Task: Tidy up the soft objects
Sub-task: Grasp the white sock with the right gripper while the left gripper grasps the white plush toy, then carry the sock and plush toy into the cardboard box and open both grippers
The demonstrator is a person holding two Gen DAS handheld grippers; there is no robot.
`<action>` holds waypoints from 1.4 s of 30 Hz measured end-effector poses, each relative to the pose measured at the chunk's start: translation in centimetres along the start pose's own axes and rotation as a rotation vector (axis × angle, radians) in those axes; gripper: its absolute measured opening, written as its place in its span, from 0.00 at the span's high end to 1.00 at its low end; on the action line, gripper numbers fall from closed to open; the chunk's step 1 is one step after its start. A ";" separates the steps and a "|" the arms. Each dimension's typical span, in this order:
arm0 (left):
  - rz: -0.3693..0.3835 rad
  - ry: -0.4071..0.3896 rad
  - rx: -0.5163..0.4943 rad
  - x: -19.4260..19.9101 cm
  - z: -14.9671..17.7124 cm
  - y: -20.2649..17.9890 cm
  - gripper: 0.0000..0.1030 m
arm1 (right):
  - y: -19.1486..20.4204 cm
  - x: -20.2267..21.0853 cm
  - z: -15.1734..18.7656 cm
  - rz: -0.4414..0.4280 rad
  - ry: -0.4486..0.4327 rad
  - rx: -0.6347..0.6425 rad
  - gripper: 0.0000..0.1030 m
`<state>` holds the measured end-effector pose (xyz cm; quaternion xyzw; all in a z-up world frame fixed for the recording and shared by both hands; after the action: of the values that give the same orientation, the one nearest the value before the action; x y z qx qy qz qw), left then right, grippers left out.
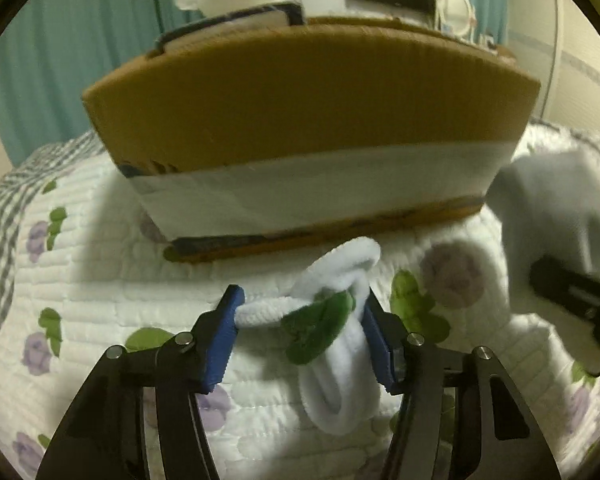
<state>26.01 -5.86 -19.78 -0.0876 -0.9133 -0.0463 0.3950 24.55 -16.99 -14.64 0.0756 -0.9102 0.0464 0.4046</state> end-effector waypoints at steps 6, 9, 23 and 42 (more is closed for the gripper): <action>0.004 -0.025 -0.029 2.4 -0.1 -0.5 0.50 | -0.2 0.9 0.2 -0.006 -0.016 -0.020 0.55; 0.003 -0.056 -0.047 5.0 -0.7 -0.4 0.50 | -0.2 2.2 0.2 -0.009 -0.034 -0.030 0.55; 0.046 -0.241 -0.033 18.5 -5.8 -1.4 0.51 | 0.5 14.6 -2.9 -0.001 -0.201 -0.023 0.55; 0.026 -0.366 -0.047 19.2 -18.9 2.3 0.50 | 0.7 18.4 -16.5 -0.044 -0.367 0.022 0.55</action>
<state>27.05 -4.11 7.19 -0.1154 -0.9674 -0.0457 0.2207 24.31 -15.72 10.02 0.1072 -0.9663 0.0328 0.2318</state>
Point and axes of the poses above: each gripper's, at about its wrist camera, not at the fingertips, and x roughly against the way its jaws point, y to its left, z to its underside, the point moved 8 cm from there along -x, roughly the way its jaws point, and after that the axes turned 3 degrees about z, right-handed, at the moved point
